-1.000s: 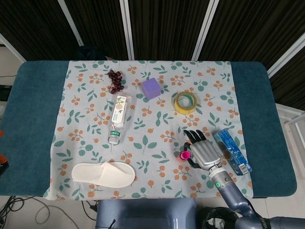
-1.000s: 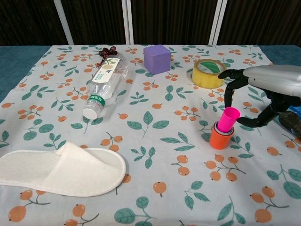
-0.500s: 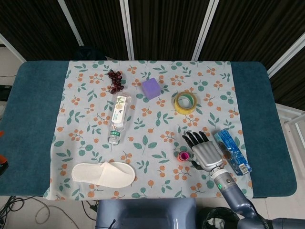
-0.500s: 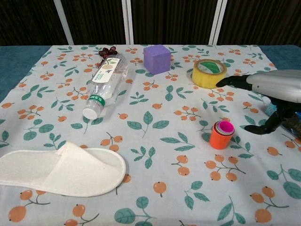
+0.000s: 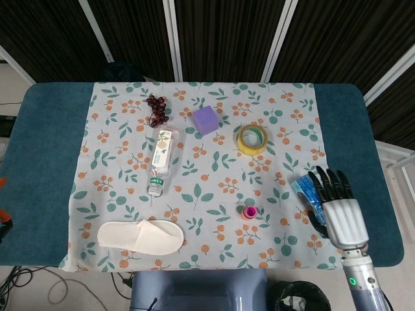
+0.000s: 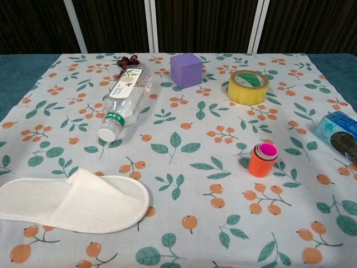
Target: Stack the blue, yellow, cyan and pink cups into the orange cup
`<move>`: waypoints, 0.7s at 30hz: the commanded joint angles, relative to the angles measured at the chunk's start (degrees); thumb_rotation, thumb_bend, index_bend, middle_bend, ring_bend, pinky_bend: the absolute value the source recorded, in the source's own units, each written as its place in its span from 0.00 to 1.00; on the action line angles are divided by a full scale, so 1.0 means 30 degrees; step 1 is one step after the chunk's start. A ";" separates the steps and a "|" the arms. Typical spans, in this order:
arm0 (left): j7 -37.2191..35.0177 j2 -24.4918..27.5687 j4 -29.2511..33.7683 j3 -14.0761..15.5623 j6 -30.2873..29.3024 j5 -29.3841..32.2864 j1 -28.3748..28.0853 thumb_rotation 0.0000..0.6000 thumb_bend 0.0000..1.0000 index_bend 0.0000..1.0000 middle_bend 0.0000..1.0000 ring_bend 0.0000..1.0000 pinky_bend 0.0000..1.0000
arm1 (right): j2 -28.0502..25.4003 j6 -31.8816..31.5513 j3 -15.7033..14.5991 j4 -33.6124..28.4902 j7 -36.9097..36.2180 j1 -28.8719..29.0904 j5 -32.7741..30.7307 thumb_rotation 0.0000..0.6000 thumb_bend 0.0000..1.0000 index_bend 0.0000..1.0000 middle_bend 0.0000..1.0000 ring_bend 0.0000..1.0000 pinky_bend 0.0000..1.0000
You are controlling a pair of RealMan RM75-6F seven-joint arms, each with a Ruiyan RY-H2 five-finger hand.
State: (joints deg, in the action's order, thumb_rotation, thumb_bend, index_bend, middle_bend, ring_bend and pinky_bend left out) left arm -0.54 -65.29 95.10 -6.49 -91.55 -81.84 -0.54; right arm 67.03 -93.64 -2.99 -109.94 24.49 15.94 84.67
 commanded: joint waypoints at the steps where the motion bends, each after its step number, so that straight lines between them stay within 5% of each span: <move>1: 0.0029 -0.0010 0.0016 0.0019 -0.0053 -0.0052 0.0014 1.00 0.81 0.16 0.03 0.02 0.08 | 0.0363 -0.1533 -0.0977 0.1631 -0.1175 -0.1854 0.0938 1.00 0.40 0.00 0.00 0.00 0.05; 9: -0.0009 0.0013 0.0016 -0.0008 -0.0064 0.0016 0.0035 1.00 0.81 0.16 0.03 0.02 0.08 | 0.1167 -0.1439 -0.1006 0.3903 -0.2112 -0.2842 0.1403 1.00 0.40 0.00 0.00 0.00 0.04; 21: -0.0162 0.0056 -0.0160 0.0024 0.0140 0.0014 -0.0038 1.00 0.81 0.16 0.03 0.02 0.08 | 0.0487 -0.0305 -0.0478 0.3521 -0.2709 -0.3164 0.1232 1.00 0.40 0.00 0.00 0.00 0.04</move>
State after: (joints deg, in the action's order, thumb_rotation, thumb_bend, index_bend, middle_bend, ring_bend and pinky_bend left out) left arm -1.03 -65.12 94.64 -6.43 -91.14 -81.78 -0.64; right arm 68.61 -94.83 -4.55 -99.28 16.49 6.54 88.40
